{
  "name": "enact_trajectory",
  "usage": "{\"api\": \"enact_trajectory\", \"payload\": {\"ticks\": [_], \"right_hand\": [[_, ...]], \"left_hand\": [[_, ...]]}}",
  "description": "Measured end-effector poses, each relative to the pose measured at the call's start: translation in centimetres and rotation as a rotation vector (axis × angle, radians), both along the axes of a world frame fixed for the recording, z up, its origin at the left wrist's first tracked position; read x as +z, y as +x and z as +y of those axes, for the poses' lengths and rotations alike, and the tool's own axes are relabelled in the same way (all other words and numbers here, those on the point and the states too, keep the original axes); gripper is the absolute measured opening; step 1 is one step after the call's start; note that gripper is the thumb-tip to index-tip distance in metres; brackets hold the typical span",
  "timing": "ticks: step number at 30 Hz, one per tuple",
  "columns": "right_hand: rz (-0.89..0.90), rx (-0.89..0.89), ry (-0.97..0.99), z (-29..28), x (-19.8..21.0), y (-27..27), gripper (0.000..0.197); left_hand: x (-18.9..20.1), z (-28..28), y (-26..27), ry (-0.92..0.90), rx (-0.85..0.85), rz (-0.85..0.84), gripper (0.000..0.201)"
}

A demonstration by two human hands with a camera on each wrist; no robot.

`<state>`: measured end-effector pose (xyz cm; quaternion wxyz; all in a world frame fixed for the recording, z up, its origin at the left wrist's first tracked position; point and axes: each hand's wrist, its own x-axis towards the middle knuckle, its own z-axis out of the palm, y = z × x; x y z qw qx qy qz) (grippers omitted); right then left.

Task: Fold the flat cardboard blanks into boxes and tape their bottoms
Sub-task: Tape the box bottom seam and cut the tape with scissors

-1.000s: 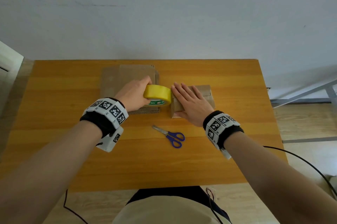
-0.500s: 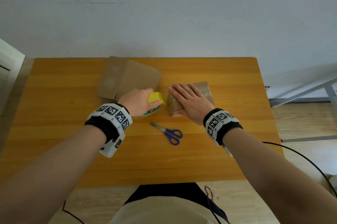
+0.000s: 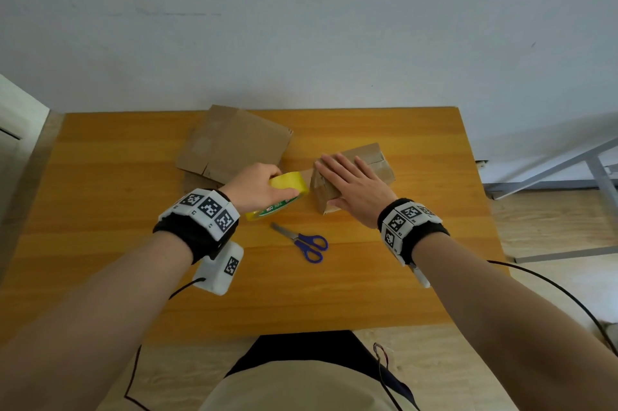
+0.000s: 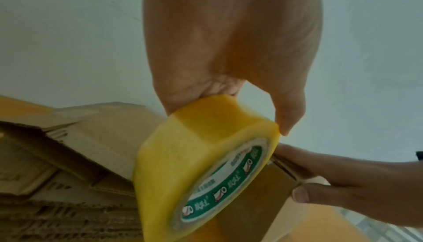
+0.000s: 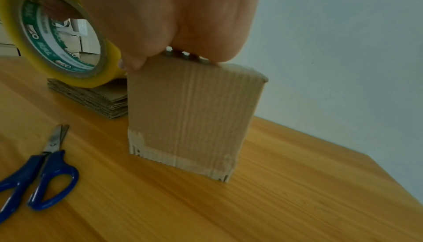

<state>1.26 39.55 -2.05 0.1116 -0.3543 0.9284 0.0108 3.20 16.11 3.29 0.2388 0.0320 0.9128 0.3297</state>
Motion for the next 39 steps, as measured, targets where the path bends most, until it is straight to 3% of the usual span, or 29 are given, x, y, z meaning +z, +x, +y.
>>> {"api": "enact_trajectory", "payload": {"ticks": [4,9,14,19,25,31,39], "right_hand": [[-0.001,-0.012,-0.015,1.1,0.3,0.5,0.070],[0.009,-0.046,-0.153,1.4,1.4,2.0,0.068],[0.234,-0.010,-0.411,0.5,1.6,4.8,0.030],[0.036,-0.063,-0.382,-1.3,-1.0,7.6,0.011],[-0.271,-0.152,-0.128,-3.1,-4.0,9.1,0.029],[-0.315,-0.239,-0.033,-4.6,-5.6,9.2,0.035],[-0.317,-0.317,-0.042,-5.4,-5.7,9.4,0.037]], "left_hand": [[0.0,1.3,0.4,0.097,0.003,-0.060,0.060],[-0.4,2.0,1.4,0.193,-0.006,-0.050,0.048],[-0.4,1.8,2.1,0.214,0.025,-0.022,0.047],[-0.6,1.4,2.1,0.228,0.025,-0.045,0.045],[-1.2,1.1,2.3,0.237,0.035,-0.061,0.046],[-1.6,0.9,2.6,0.206,0.039,-0.048,0.054],[-1.2,1.2,2.3,0.217,0.051,-0.074,0.048]]}}
